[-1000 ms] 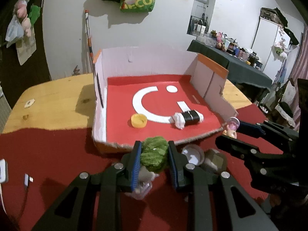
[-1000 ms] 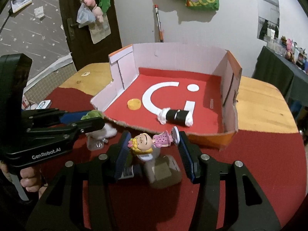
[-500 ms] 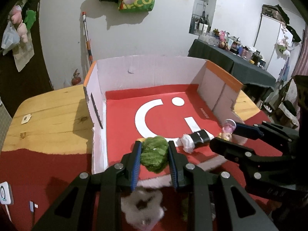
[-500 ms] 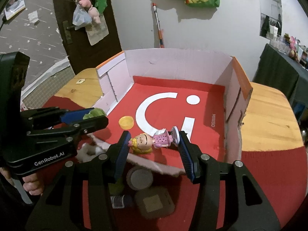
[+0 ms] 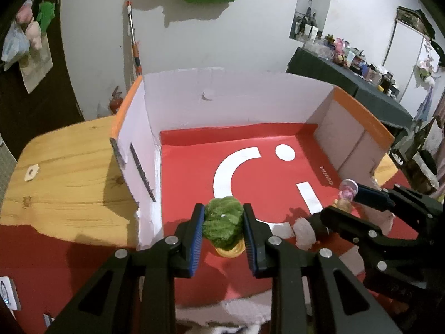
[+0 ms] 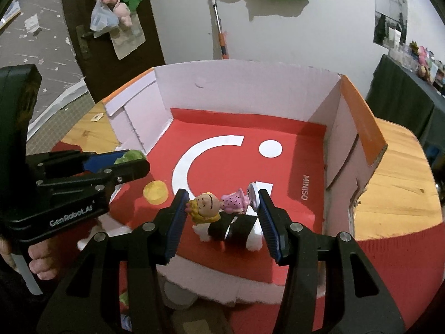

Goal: Organize objects
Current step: 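Carry the green ball and doll with both grippers into the box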

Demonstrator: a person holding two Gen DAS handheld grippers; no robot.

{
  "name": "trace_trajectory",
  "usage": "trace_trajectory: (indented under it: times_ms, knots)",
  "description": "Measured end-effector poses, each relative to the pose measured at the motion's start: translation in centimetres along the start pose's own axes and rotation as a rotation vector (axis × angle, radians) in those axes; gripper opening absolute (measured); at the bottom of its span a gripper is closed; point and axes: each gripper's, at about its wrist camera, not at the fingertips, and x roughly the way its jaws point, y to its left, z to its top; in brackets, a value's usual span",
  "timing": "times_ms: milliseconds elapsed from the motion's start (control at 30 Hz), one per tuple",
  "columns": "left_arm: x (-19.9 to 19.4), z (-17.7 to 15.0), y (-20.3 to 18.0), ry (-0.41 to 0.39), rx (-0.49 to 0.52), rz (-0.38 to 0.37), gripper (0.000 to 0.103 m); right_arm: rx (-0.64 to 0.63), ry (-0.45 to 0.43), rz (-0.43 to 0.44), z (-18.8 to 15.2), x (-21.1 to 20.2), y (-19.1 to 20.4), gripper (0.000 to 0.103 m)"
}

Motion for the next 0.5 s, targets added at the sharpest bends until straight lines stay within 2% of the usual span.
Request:
trace_trajectory:
  times_ms: [500]
  knots:
    - [3.8,0.8,0.7,0.085,-0.031,0.029,0.028,0.004,0.035,-0.044,0.5,2.7,-0.5,0.048]
